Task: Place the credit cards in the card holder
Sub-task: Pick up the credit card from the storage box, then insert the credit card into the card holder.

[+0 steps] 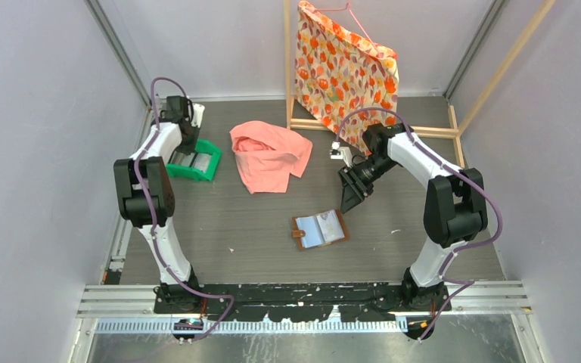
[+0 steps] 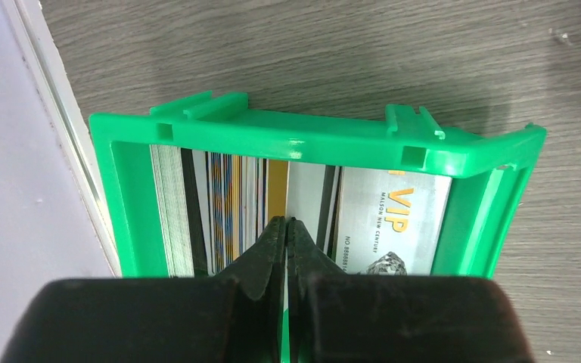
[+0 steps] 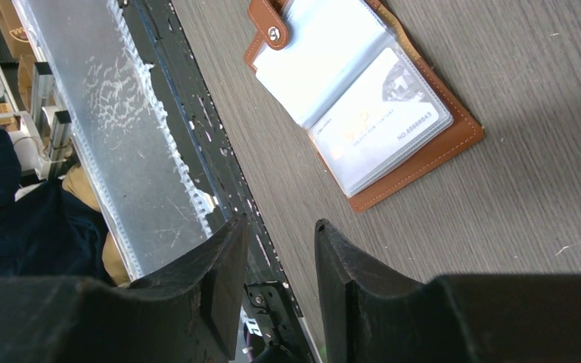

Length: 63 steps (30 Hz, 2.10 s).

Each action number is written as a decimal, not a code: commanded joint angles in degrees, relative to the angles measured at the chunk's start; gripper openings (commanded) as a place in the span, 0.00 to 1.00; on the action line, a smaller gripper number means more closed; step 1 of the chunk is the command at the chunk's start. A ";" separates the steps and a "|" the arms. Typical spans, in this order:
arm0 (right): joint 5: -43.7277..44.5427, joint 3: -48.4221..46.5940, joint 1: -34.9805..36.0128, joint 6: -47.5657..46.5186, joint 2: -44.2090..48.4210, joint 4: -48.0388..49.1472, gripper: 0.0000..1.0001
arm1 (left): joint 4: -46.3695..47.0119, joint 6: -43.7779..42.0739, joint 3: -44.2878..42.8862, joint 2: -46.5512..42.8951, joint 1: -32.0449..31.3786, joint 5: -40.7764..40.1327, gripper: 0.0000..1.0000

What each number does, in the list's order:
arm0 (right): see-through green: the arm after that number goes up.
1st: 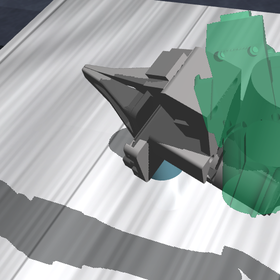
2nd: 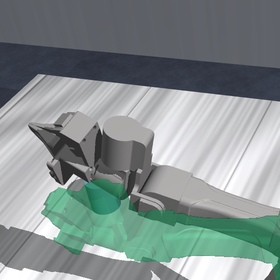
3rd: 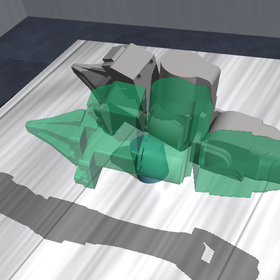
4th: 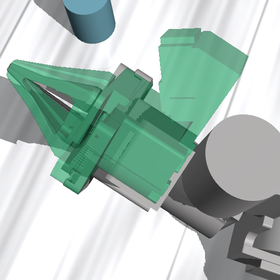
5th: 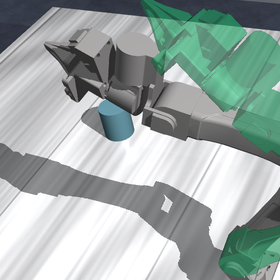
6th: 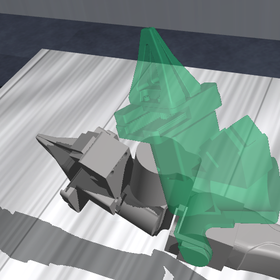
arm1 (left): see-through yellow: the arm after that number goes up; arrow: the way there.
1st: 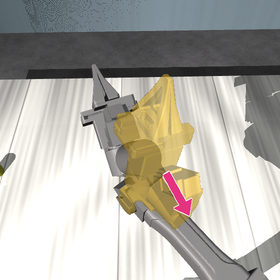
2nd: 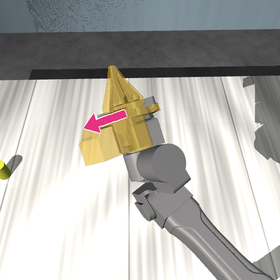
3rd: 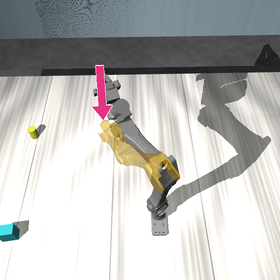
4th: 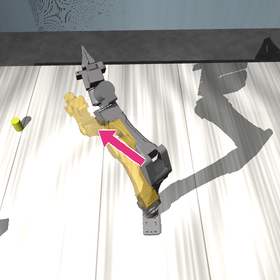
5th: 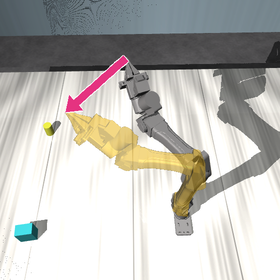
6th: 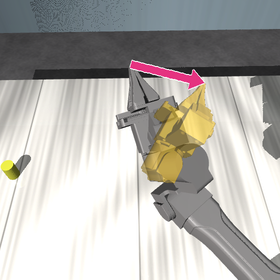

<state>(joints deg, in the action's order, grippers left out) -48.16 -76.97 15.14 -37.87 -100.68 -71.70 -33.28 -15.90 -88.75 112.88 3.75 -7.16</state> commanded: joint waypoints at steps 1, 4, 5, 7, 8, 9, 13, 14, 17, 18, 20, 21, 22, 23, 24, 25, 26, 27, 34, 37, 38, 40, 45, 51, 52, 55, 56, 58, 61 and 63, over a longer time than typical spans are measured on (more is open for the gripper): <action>-1.54 -1.22 -0.26 -1.21 0.14 -0.72 0.43 | 1.20 -0.43 0.06 -3.99 0.29 1.58 0.00; -1.57 -1.29 -0.28 -1.24 0.08 -0.80 0.43 | 0.99 -0.05 0.15 -4.45 0.34 2.27 0.00; -1.58 -1.26 -0.25 -1.24 0.05 -0.87 0.43 | 0.91 0.01 0.16 -4.57 0.30 2.38 0.00; -1.67 -1.24 -0.24 -1.24 0.03 -0.81 0.43 | 0.77 0.23 0.07 -4.95 0.31 2.22 0.00; -1.74 -1.25 -0.21 -1.24 0.03 -0.87 0.43 | 0.57 0.33 -0.01 -5.17 0.30 2.01 0.00; -1.80 -1.30 -0.26 -1.24 0.00 -0.95 0.43 | 0.54 0.52 -0.09 -5.40 0.35 1.91 0.00; -1.98 -1.36 -0.28 -1.41 -0.22 -1.06 0.43 | 0.35 1.48 -0.45 -6.77 0.29 1.44 0.00; -2.02 -1.34 -0.28 -1.42 -0.29 -1.09 0.42 | 0.40 1.73 -0.58 -7.12 0.29 1.18 0.00; -2.10 -1.34 -0.28 -1.42 -0.48 -1.09 0.42 | 0.03 2.05 -0.83 -8.20 0.29 0.17 0.00; -2.11 -1.35 -0.24 -1.42 -0.58 -1.12 0.42 | -0.02 2.16 -0.81 -8.54 0.34 -0.25 0.00; -2.20 -1.41 -0.26 -1.50 -0.65 -1.19 0.42 | 0.07 2.48 -0.66 -9.23 0.34 -0.88 0.00; -2.24 -1.36 -0.28 -1.51 -0.65 -1.16 0.42 | 0.11 2.72 -0.56 -9.58 0.30 -0.92 0.00; -2.28 -1.34 -0.23 -1.51 -0.65 -1.23 0.42 | 0.05 2.90 -0.48 -9.94 0.30 -0.86 0.00; -2.33 -1.34 -0.23 -1.53 -0.68 -1.21 0.42 | 0.02 3.08 -0.46 -10.30 0.34 -0.78 0.00; -2.29 -1.37 -0.28 -1.56 -0.75 -1.17 0.42 | -0.12 3.31 -0.46 -10.74 0.30 -0.76 0.00; -2.33 -1.38 -0.27 -1.51 -0.74 -1.20 0.42 | -0.24 3.63 -0.46 -11.13 0.29 -0.69 0.00; -2.37 -1.38 -0.26 -1.51 -0.79 -1.19 0.42 | -0.48 3.92 -0.46 -11.63 0.35 -0.62 0.00; -2.37 -1.37 -0.20 -1.51 -0.74 -1.20 0.42 | -0.62 4.25 -0.41 -12.10 0.30 -0.58 0.00; -2.73 -1.35 -0.26 -1.51 -0.68 -1.17 0.42 | -1.94 9.86 0.44 -17.78 0.30 3.18 0.00; -2.81 -1.35 -0.23 -1.52 -0.53 -1.20 0.42 | -2.76 13.51 1.21 -20.59 0.32 6.44 0.00; -2.89 -1.27 -0.28 -1.51 -0.41 -1.19 0.42 | -3.10 14.65 1.54 -21.57 0.30 8.33 0.00; -3.11 -1.25 -0.24 -1.53 -0.23 -1.22 0.42 | -3.68 17.29 2.60 -23.56 0.29 11.51 0.00; -4.30 -0.84 -0.28 -1.51 0.89 -1.05 0.42 | -0.88 26.02 8.88 -30.02 0.30 21.42 0.00; -8.71 0.61 -0.28 0.90 2.42 1.14 0.42 | 10.19 42.14 21.13 -36.98 0.30 38.20 0.00; -10.15 0.98 -0.28 1.87 2.61 2.02 0.42 | 13.37 46.67 24.47 -38.22 0.22 42.00 0.00; -13.16 2.04 -0.26 4.74 3.09 4.58 0.42 | 22.00 54.99 31.35 -40.59 -0.63 47.56 0.00; -14.06 2.49 -0.26 5.94 3.26 5.63 0.43 | 24.59 57.13 33.72 -41.41 -1.39 48.21 0.00; -15.67 3.24 -0.27 8.28 3.39 8.08 0.43 | 29.79 61.26 37.70 -42.73 -3.11 48.63 0.00; -18.13 4.38 -0.22 12.92 3.27 11.76 0.43 | 38.09 67.33 42.83 -43.85 -9.39 47.48 0.00; -19.92 4.99 -0.21 15.28 2.89 13.82 0.43 | 43.71 70.72 45.17 -43.73 -14.21 45.71 0.00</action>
<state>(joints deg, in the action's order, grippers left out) -61.98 -72.82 15.14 -28.93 -99.66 -63.88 -6.94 43.70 -46.54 71.33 -3.42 36.56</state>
